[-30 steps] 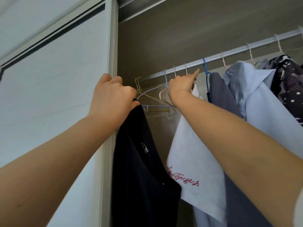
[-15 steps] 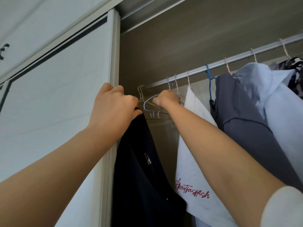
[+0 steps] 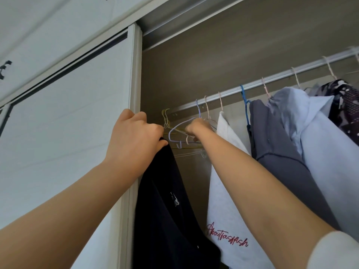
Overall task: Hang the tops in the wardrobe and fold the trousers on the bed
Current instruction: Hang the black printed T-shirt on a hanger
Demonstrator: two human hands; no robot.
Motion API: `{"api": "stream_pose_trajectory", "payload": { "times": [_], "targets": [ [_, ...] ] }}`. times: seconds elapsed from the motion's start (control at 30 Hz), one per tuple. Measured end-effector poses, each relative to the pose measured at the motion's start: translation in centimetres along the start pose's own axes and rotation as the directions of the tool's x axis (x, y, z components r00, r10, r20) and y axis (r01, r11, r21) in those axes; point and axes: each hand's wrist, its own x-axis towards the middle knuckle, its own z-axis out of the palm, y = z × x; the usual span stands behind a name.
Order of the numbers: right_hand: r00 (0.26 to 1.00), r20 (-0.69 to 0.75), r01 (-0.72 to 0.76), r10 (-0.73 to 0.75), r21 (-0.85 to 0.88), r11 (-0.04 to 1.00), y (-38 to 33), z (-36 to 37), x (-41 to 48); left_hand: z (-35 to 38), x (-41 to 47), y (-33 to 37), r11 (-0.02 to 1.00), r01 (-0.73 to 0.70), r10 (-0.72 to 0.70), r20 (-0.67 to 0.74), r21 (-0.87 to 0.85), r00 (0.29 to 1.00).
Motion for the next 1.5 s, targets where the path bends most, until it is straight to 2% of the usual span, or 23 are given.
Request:
{"api": "stream_pose_trajectory", "payload": {
  "times": [0.17, 0.37, 0.77, 0.97, 1.1, 1.17, 1.2, 1.3, 1.37, 1.4, 1.43, 1.5],
  "targets": [
    [0.999, -0.01, 0.032, -0.031, 0.053, 0.998, 0.1, 0.1, 0.2, 0.0, -0.1, 0.0, 1.0, 0.001, -0.001, -0.022, -0.021, 1.0],
    [0.99, -0.134, 0.063, -0.041, 0.169, 0.984, -0.3, -1.4, -0.4, 0.2, -0.1, 0.0, 0.999, -0.001, 0.0, -0.029, -0.041, 1.0],
    [0.988, 0.029, 0.137, -0.151, 0.279, 0.951, -2.2, -6.0, -9.1, -0.3, -0.3, 0.1, 0.996, -0.016, 0.01, -0.068, -0.087, 0.998],
    [0.956, 0.27, -0.078, -0.115, 0.61, 0.789, -0.8, -10.1, -15.9, -1.1, -0.4, 0.3, 0.994, 0.011, -0.012, -0.011, -0.105, 1.0],
    [0.93, 0.325, -0.133, -0.171, 0.732, 0.668, 2.7, -12.8, -19.9, -2.6, -0.1, 1.1, 0.976, 0.125, -0.107, 0.106, -0.179, 0.989],
    [0.919, 0.353, -0.185, -0.175, 0.779, 0.599, 4.5, -14.1, -21.4, -3.6, 0.2, 1.8, 0.922, 0.257, -0.205, 0.2, -0.29, 0.958],
    [0.913, 0.366, -0.208, -0.181, 0.799, 0.564, 5.4, -14.8, -22.1, -4.2, 0.5, 2.2, 0.863, 0.352, -0.262, 0.273, -0.363, 0.926],
    [0.898, 0.398, -0.264, -0.187, 0.827, 0.496, 7.8, -17.3, -23.8, -5.8, 1.4, 2.6, 0.549, 0.643, -0.404, 0.504, -0.534, 0.763],
    [0.893, 0.411, -0.282, -0.185, 0.83, 0.48, 9.5, -18.8, -24.8, -6.9, 1.6, 2.6, 0.329, 0.749, -0.436, 0.61, -0.575, 0.661],
    [0.889, 0.416, -0.292, -0.192, 0.837, 0.463, 10.3, -19.6, -25.3, -7.5, 1.5, 2.7, 0.253, 0.777, -0.437, 0.648, -0.576, 0.623],
    [0.883, 0.421, -0.299, -0.207, 0.846, 0.442, 11.1, -20.3, -25.9, -8.1, 1.4, 2.8, 0.218, 0.794, -0.433, 0.673, -0.568, 0.6],
    [0.871, 0.424, -0.306, -0.248, 0.863, 0.402, 12.6, -21.4, -27.0, -9.1, 1.2, 3.2, 0.235, 0.809, -0.422, 0.693, -0.538, 0.584]
  ]
}}
